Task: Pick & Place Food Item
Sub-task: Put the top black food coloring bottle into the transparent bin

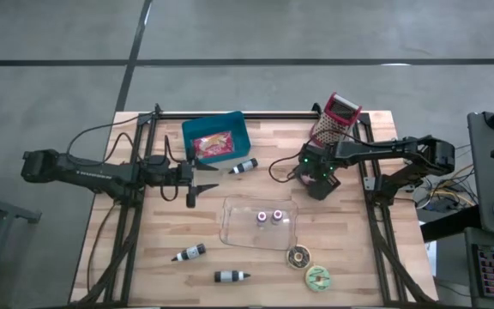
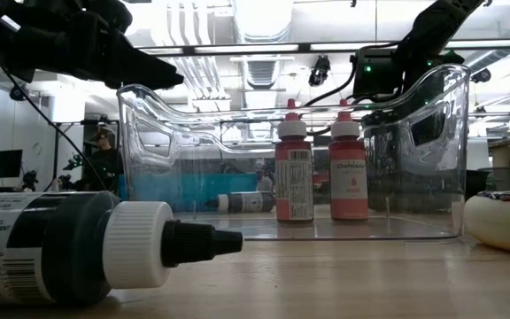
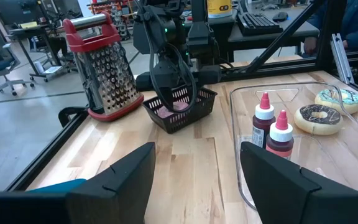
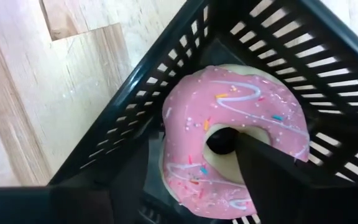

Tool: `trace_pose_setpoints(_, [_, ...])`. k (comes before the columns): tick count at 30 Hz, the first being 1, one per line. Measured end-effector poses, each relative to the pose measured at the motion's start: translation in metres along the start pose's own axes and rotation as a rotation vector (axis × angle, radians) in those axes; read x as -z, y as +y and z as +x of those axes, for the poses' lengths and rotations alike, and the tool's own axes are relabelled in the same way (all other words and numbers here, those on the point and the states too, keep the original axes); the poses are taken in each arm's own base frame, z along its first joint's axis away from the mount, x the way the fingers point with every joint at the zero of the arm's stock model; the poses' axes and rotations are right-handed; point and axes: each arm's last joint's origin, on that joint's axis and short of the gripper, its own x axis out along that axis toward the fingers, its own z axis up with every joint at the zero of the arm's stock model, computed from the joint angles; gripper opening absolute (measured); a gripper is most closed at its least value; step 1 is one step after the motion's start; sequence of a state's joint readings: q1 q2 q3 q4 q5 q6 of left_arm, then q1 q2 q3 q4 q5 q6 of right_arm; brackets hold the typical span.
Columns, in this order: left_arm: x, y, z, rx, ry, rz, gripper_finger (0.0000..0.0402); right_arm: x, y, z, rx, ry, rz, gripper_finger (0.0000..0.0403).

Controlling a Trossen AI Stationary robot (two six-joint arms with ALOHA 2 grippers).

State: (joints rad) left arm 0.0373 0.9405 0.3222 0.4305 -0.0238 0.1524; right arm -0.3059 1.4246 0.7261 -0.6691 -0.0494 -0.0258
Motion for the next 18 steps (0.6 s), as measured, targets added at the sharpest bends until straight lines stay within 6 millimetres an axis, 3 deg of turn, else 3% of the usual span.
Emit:
trace_pose_setpoints(7, [0.0000,0.0000,0.0000,0.000,0.000,0.000,0.0239,0.0003,0.0001,-0.0002,0.000,0.003,0.005,0.0260])
trace_pose_setpoints(18, [0.0000,0.0000,0.0000,0.000,0.000,0.001,0.0239,-0.0049,0.0005,-0.0090,-0.001,-0.029,0.025,0.0247])
